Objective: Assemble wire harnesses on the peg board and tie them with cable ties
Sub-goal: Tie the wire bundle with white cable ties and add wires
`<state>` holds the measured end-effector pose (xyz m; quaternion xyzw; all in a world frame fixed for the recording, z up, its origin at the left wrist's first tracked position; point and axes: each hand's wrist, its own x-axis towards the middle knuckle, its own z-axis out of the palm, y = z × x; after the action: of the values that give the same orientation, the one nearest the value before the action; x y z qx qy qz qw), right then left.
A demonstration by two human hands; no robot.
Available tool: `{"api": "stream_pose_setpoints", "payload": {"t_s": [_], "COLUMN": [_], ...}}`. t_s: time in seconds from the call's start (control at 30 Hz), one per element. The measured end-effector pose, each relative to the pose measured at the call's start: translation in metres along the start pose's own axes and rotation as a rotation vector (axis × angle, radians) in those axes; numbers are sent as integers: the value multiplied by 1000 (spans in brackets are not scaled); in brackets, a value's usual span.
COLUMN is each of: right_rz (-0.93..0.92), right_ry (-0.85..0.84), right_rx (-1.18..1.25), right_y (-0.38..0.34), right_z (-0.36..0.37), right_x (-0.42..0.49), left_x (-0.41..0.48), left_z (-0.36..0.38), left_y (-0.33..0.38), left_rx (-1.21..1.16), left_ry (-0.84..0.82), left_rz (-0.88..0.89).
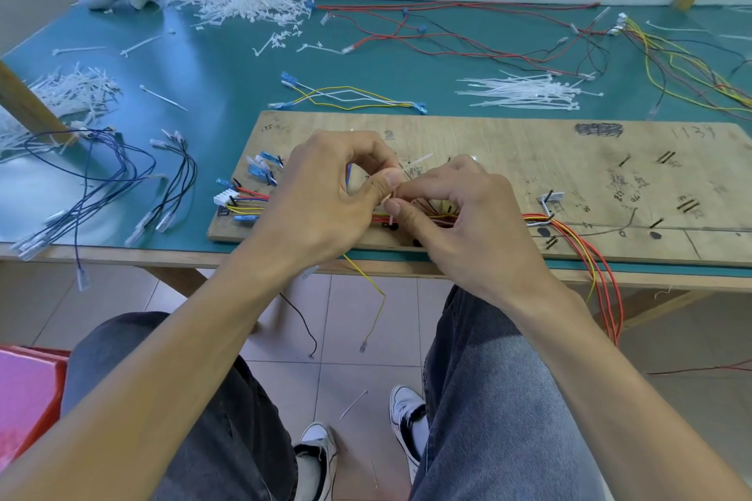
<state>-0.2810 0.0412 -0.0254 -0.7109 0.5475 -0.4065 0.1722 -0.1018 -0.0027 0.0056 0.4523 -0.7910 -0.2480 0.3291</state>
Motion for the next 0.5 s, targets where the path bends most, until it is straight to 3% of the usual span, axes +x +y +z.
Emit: {"api": "stream_pose_setpoints", "payload": {"t_s": [0.27,0.5], "right_rz": [-45,-22], "right_ry": [-65,-116], "right_rx": [-132,-165], "right_y": [0,-1], "right_z": [1,1], "right_x": [1,6], "left_x": [9,5], "left_z": [7,10], "left_y": [8,-1], "left_rx": [-16,-59], "left_ry": [221,200], "left_rz": [55,98]}}
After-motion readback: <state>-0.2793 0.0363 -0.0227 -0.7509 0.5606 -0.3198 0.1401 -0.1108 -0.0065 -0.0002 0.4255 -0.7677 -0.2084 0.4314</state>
